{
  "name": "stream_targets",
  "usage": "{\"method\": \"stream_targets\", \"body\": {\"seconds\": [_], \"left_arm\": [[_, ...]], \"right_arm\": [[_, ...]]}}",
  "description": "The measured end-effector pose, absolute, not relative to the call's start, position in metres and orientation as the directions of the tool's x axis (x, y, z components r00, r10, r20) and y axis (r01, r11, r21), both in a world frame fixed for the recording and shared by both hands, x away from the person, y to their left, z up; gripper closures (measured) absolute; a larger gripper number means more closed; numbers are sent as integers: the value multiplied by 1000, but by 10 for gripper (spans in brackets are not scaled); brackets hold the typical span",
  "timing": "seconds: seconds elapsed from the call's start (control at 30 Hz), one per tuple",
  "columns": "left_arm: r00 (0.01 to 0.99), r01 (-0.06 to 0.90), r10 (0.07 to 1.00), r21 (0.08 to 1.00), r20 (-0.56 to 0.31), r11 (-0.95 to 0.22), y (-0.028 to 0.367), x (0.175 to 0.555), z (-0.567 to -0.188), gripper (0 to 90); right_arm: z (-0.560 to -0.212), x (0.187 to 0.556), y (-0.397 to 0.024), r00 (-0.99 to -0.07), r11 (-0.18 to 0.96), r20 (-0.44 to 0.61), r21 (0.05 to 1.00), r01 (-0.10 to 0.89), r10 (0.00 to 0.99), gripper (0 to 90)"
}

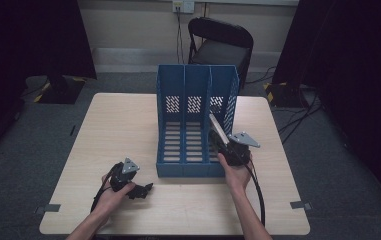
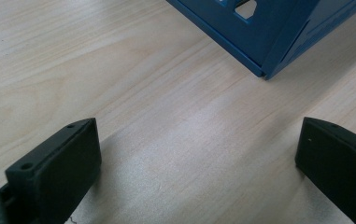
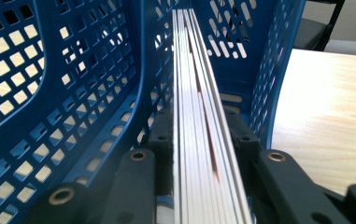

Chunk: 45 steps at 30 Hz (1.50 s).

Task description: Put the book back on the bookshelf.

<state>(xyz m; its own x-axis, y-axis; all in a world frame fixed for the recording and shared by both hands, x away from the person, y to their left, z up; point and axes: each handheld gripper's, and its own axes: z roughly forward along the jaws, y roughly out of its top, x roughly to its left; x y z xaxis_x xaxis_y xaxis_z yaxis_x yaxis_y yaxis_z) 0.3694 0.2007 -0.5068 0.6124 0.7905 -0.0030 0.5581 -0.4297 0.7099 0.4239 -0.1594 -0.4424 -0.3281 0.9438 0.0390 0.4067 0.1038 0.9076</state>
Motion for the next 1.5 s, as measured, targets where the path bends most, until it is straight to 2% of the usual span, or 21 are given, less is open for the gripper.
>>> {"method": "stream_targets", "body": {"seconds": [0.1, 0.3, 0.4, 0.5, 1.07, 1.3, 1.5], "left_arm": [[612, 557, 791, 711, -3, -429, 201, 369, -507, 0], [613, 556, 790, 710, -1, -431, 201, 369, -507, 0], [613, 556, 790, 710, -1, -431, 201, 369, -507, 0], [613, 557, 790, 710, -3, -430, 201, 369, -507, 0], [614, 557, 790, 710, -2, -431, 201, 369, -507, 0], [613, 557, 790, 710, -2, -430, 201, 369, -507, 0], [613, 557, 790, 710, -2, -431, 201, 369, -507, 0]], "right_arm": [[-442, 425, -159, -326, 103, 40, 907, 409, 944, 689], [-441, 425, -155, -314, 134, 1, 904, 407, 949, 752], [-441, 423, -150, -274, 165, -54, 901, 400, 960, 764], [-442, 422, -149, -221, 143, -57, 908, 394, 974, 766], [-443, 420, -151, -40, 11, 6, 920, 392, 999, 764], [-443, 420, -151, -28, 3, 9, 922, 387, 1000, 739], [-442, 420, -148, -5, -3, 5, 917, 399, 1000, 756]]}}
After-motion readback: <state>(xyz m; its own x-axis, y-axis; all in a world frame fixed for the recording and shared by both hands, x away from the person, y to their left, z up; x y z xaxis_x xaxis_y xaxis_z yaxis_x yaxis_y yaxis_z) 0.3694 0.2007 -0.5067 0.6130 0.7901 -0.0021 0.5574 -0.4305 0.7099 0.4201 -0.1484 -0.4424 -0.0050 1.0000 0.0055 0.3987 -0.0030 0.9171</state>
